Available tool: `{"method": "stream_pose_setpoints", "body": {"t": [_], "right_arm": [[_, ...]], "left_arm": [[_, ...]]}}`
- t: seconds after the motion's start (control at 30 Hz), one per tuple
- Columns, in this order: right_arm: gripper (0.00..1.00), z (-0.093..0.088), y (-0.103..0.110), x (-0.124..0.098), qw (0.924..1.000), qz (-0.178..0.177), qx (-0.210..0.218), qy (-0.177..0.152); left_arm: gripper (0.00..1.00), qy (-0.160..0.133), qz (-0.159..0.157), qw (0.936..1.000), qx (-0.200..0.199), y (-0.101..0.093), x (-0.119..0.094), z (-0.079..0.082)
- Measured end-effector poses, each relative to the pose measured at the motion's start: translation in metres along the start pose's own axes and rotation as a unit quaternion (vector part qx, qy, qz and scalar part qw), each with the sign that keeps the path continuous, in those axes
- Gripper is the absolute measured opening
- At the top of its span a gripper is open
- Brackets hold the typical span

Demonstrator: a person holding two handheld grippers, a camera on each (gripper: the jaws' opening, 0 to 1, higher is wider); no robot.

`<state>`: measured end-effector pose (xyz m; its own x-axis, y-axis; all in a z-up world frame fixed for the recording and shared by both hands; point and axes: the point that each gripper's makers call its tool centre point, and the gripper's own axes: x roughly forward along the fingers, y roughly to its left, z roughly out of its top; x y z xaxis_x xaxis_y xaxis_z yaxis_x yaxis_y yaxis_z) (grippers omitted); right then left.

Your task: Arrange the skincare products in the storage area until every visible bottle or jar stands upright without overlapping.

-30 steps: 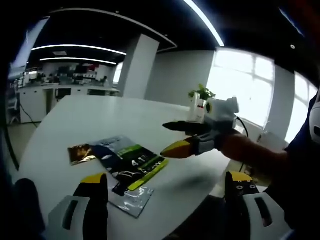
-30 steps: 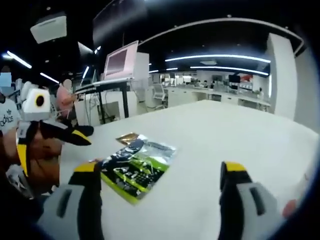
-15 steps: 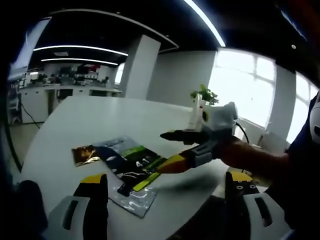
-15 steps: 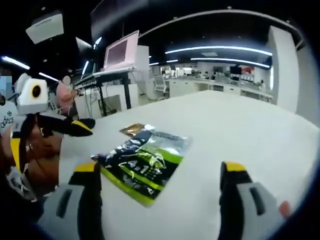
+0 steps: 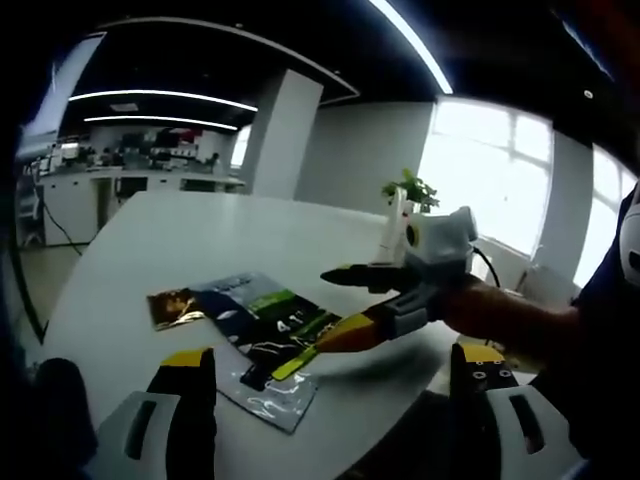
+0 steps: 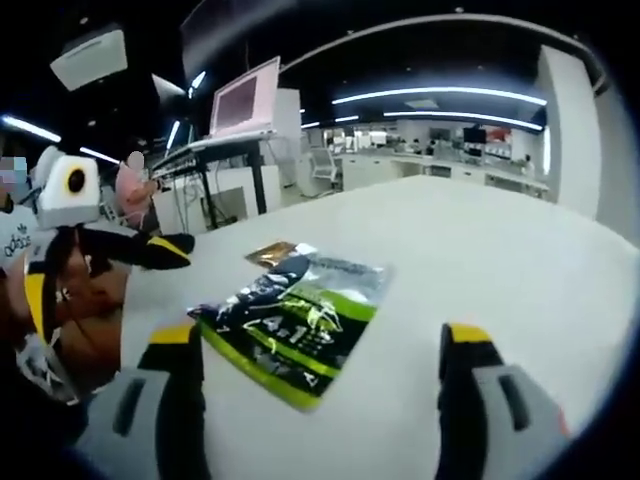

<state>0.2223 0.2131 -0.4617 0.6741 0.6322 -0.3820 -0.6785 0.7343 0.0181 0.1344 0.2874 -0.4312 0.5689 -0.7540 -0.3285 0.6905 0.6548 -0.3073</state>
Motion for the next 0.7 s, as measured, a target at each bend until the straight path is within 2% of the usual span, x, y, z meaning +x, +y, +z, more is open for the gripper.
{"method": "stream_pose_setpoints", "body": {"t": [0.17, 0.27, 0.3, 0.5, 0.7], "right_arm": [[0.95, -0.003, 0.005, 0.002, 0.9999, 0.009, 0.004, 0.004], [0.85, -0.01, 0.011, 0.003, 0.9995, 0.027, 0.01, 0.016], [0.84, -0.005, 0.012, 0.003, 0.9996, 0.027, 0.004, 0.008], [0.69, -0.004, 0.021, 0.002, 0.9986, 0.05, -0.004, 0.015], [0.6, -0.006, 0.023, 0.002, 0.9984, 0.051, -0.016, 0.02]], "left_arm": [[0.99, 0.001, 0.004, 1.0, -0.002, 0.003, 0.0, -0.001], [0.99, 0.0, 0.003, 1.0, -0.003, 0.003, 0.0, 0.0], [0.99, 0.0, 0.003, 1.0, -0.003, 0.003, 0.0, 0.0], [0.99, 0.003, 0.005, 1.0, -0.006, 0.005, 0.002, -0.002], [0.99, 0.005, 0.004, 1.0, -0.006, 0.004, 0.003, -0.003]]}}
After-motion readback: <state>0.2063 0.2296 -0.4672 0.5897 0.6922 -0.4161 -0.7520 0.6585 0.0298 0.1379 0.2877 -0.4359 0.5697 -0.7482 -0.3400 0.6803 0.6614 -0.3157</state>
